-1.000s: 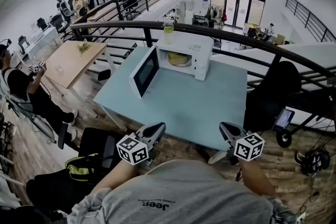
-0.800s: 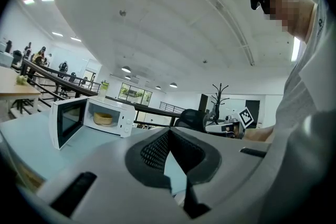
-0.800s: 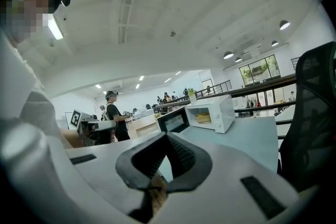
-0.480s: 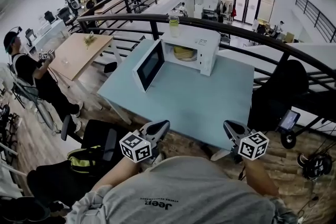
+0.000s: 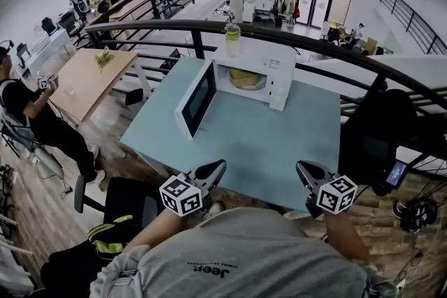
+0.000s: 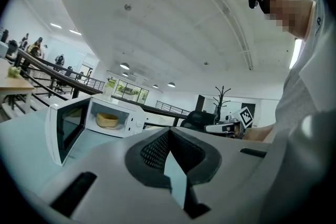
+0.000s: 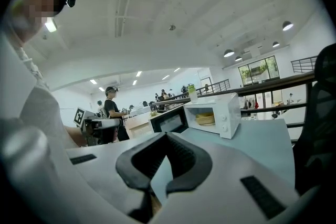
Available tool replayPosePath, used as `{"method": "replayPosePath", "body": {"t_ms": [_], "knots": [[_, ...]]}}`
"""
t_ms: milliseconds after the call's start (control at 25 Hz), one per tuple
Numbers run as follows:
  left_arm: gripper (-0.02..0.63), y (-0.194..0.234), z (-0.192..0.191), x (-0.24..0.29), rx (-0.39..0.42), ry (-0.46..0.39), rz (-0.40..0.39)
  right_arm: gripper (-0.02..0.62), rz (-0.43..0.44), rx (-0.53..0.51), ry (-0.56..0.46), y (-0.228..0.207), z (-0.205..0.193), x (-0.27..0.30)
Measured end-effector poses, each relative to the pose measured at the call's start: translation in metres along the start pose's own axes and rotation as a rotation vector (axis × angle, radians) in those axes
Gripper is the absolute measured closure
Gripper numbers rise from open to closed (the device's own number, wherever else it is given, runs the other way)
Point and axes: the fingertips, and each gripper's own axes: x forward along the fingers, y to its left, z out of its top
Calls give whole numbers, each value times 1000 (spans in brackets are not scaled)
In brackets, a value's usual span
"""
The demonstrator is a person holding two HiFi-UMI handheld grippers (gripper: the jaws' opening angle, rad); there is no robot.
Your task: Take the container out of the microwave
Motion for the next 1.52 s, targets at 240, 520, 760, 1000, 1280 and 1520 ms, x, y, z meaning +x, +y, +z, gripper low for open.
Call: {"method": "replayPosePath", "body": {"t_ms": [240, 520, 760, 1000, 1280, 1520], "knots": [[598, 77, 38, 30, 13, 25, -97, 578, -79, 22, -30, -8, 28, 73], [598, 141, 66, 42, 16, 48, -178, 578, -144, 39, -20, -6, 44, 137], [598, 179, 72, 40, -5, 53, -198, 578, -172, 38, 11, -4, 50, 174], [598, 204, 73, 47, -3, 43, -188, 578, -158, 9, 51, -13, 55, 205], [598, 202, 66, 64, -24, 29, -97, 578, -78, -59, 108, -39, 59, 214], [598, 187, 48, 97, -73, 5, 40, 578, 19, -153, 183, -84, 49, 221]]}}
